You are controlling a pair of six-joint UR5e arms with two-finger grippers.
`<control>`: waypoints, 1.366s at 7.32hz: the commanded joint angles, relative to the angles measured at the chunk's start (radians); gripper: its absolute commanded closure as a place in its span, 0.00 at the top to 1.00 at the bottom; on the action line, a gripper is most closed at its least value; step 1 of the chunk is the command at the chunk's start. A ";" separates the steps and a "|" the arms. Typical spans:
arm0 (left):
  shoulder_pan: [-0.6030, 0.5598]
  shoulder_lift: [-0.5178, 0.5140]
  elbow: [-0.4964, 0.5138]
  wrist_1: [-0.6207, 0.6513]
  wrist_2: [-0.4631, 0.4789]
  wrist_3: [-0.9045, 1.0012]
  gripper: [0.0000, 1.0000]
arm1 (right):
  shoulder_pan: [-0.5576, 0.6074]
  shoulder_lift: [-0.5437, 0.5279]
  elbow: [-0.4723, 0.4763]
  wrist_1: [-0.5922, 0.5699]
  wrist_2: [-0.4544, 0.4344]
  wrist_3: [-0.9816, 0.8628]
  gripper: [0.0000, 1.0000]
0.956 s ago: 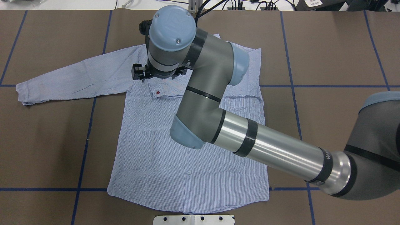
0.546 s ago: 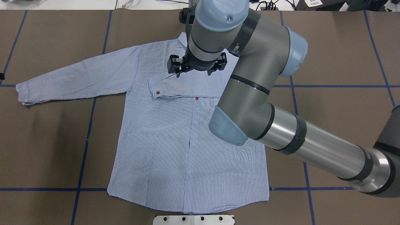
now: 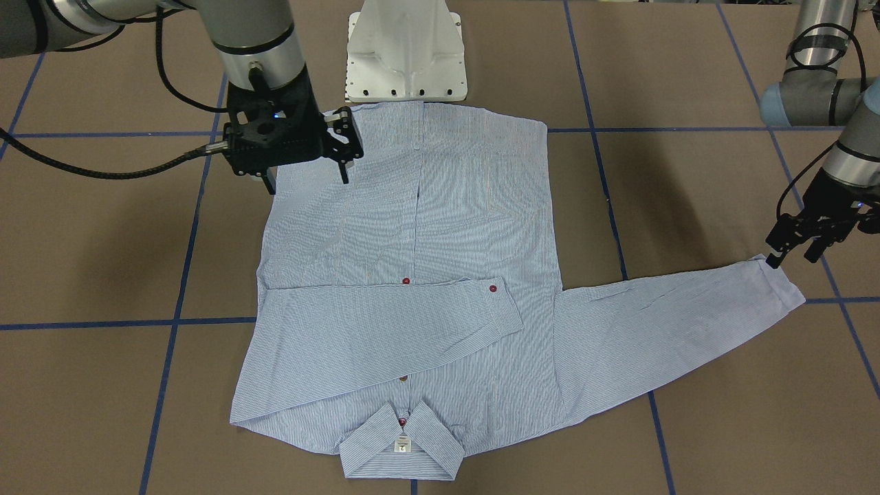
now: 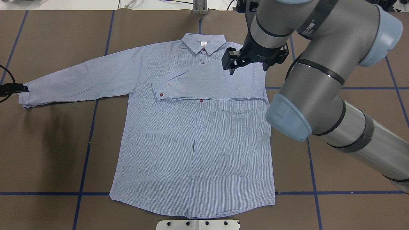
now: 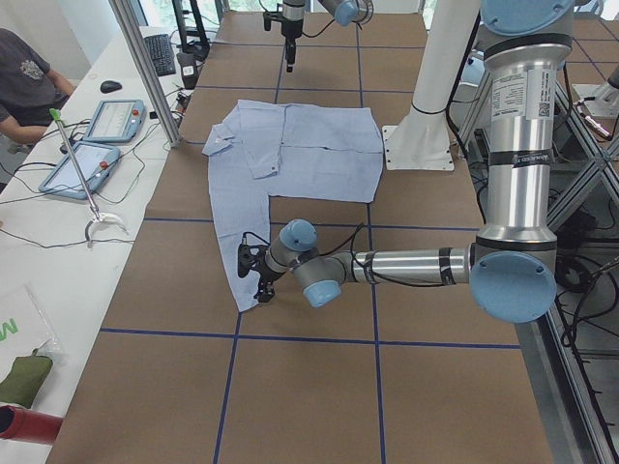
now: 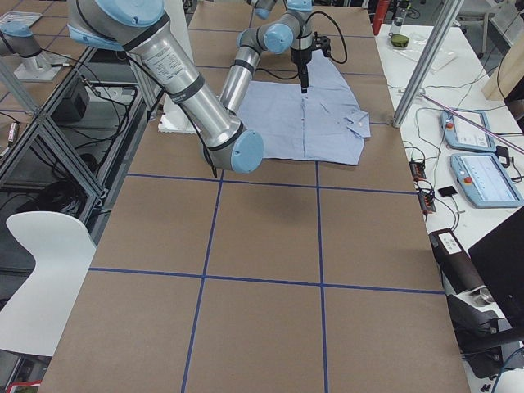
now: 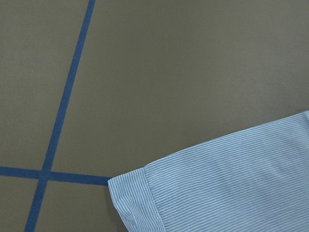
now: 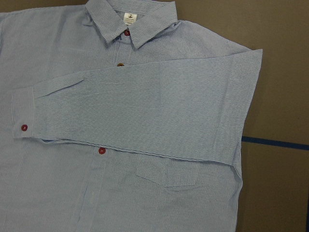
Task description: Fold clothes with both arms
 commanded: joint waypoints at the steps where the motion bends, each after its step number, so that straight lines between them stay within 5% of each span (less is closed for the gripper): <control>1: 0.020 -0.011 0.040 -0.008 0.024 -0.013 0.71 | 0.015 -0.027 0.026 -0.011 0.014 -0.021 1.00; 10: 0.020 -0.039 0.095 -0.005 0.025 -0.056 0.34 | 0.004 -0.028 0.024 -0.005 0.006 -0.019 1.00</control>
